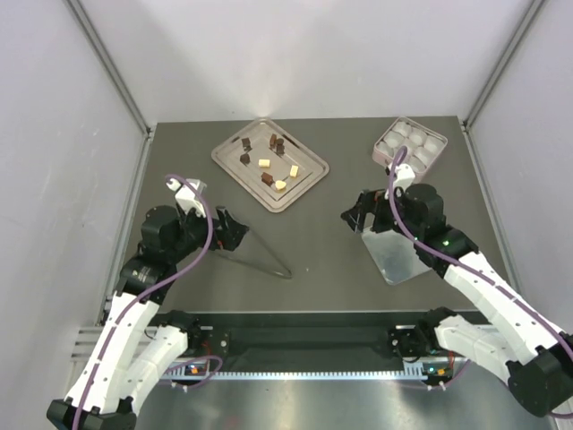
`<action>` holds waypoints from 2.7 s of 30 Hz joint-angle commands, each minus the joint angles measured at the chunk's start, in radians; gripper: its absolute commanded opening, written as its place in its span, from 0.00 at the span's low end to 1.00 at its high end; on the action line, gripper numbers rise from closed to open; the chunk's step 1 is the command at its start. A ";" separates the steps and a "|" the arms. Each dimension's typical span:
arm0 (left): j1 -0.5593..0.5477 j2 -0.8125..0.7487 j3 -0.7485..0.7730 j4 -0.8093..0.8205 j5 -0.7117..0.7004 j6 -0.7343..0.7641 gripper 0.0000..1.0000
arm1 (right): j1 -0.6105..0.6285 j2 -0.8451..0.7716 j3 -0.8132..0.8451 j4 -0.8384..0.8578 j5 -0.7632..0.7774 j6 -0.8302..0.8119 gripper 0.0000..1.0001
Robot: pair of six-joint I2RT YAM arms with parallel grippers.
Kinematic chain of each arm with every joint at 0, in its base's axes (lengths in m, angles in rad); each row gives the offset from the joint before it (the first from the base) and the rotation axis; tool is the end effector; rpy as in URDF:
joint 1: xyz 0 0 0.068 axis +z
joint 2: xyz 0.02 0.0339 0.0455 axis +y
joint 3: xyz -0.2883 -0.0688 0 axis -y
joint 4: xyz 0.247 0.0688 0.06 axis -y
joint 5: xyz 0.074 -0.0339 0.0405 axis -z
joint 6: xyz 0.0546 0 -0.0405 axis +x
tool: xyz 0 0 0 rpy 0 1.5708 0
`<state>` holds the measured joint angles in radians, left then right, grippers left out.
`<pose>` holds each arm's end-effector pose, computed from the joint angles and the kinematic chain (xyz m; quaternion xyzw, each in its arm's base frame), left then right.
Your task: Pack the chocolate
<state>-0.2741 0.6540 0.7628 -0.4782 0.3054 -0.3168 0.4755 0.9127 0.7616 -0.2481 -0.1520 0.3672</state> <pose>0.1378 -0.0558 0.3298 0.0685 0.8170 -0.2827 0.4979 0.1872 0.1057 0.3140 -0.0869 0.8274 0.2832 0.4772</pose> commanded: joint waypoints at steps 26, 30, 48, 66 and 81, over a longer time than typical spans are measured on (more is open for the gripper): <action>-0.002 -0.042 0.030 -0.046 -0.370 -0.015 0.99 | 0.451 0.570 0.423 -0.086 0.158 -0.206 0.86; -0.002 -0.056 0.030 -0.046 -0.384 -0.018 0.99 | 0.503 0.684 0.465 -0.088 0.143 -0.189 0.76; -0.002 -0.086 0.032 -0.056 -0.439 -0.030 0.99 | 0.589 1.022 0.631 -0.155 0.204 0.053 0.57; -0.002 -0.086 0.032 -0.057 -0.457 -0.033 0.99 | 0.485 1.023 0.633 -0.177 0.166 0.084 0.32; -0.002 -0.096 0.032 -0.057 -0.460 -0.034 0.99 | 0.499 1.101 0.717 -0.223 0.157 0.065 0.22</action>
<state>-0.2749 0.5694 0.7631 -0.5488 -0.1471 -0.3431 0.9668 1.9999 1.4208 -0.4633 0.0055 0.4366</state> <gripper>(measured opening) 0.991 0.269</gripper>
